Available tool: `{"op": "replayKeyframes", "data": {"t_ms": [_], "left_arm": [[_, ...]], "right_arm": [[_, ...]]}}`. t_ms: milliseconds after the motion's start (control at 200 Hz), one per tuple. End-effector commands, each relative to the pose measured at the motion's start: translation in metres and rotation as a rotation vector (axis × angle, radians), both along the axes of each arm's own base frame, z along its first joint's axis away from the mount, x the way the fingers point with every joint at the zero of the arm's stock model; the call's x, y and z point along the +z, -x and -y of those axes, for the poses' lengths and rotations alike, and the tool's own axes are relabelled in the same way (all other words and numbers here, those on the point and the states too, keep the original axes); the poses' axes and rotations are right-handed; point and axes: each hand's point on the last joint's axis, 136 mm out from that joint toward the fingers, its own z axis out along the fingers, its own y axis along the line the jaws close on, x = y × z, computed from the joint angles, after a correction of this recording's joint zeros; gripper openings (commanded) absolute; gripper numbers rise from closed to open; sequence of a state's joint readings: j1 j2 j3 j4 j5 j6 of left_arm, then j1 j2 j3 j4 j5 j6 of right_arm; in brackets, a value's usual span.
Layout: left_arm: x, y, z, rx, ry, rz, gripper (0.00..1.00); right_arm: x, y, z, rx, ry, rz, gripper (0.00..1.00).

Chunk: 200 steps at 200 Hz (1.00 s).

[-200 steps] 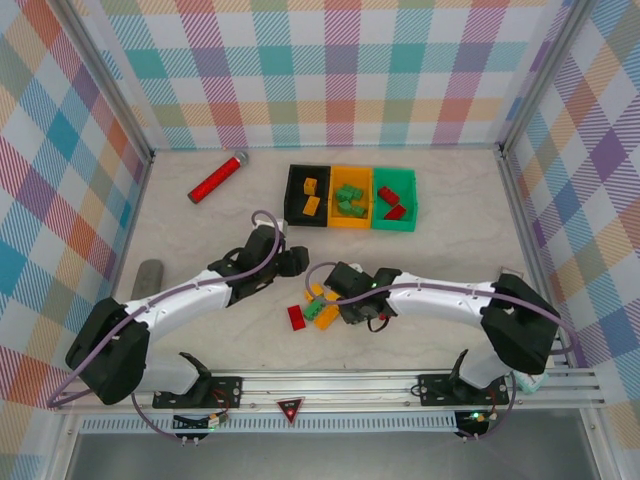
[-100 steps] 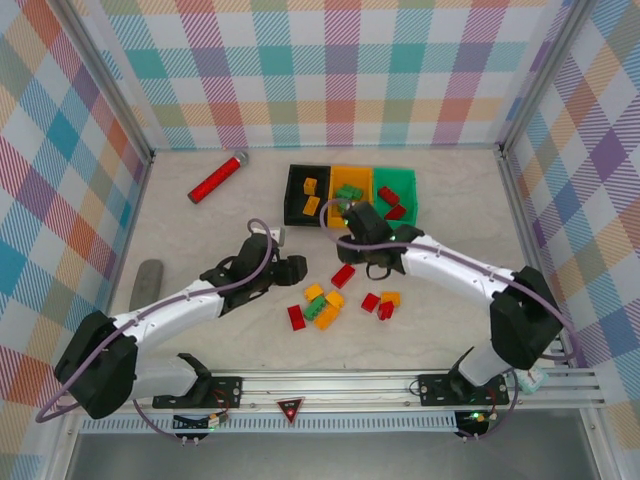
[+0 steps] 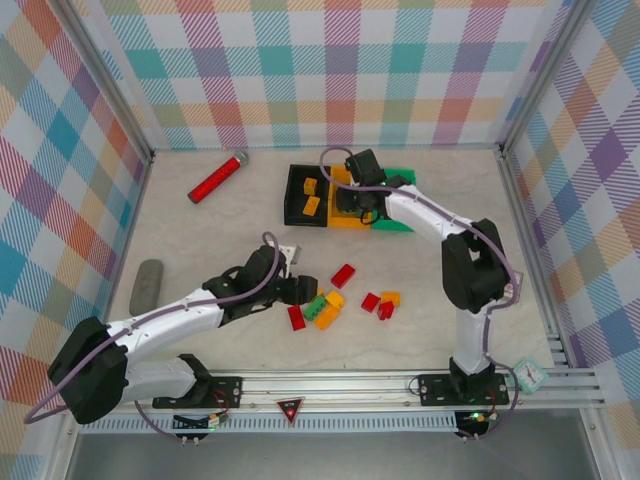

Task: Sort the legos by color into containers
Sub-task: Place the lego in the container.

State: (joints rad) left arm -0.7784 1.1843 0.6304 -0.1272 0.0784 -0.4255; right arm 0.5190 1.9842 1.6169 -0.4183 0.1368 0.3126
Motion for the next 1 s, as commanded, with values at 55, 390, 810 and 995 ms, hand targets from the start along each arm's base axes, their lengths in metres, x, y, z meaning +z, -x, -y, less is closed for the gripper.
{"op": "replayKeyframes", "data": {"t_ms": [55,390,810,995], "left_arm": [[-0.012,0.021,-0.006,-0.044,-0.039,-0.032,0.65],[-0.022,0.032,0.002,-0.107,-0.054,-0.059,0.65],[-0.049,0.045,0.002,-0.227,-0.32,-0.096,0.64],[-0.048,0.041,0.007,-0.24,-0.331,-0.09,0.62]], "right_arm": [[0.012,-0.018,-0.001,0.03,0.023,0.029,0.52],[0.017,0.028,0.001,0.102,-0.067,-0.001,0.56],[0.006,0.119,0.044,0.118,-0.057,-0.011,0.57],[-0.007,0.141,0.059,0.099,-0.06,-0.007,0.57]]}}
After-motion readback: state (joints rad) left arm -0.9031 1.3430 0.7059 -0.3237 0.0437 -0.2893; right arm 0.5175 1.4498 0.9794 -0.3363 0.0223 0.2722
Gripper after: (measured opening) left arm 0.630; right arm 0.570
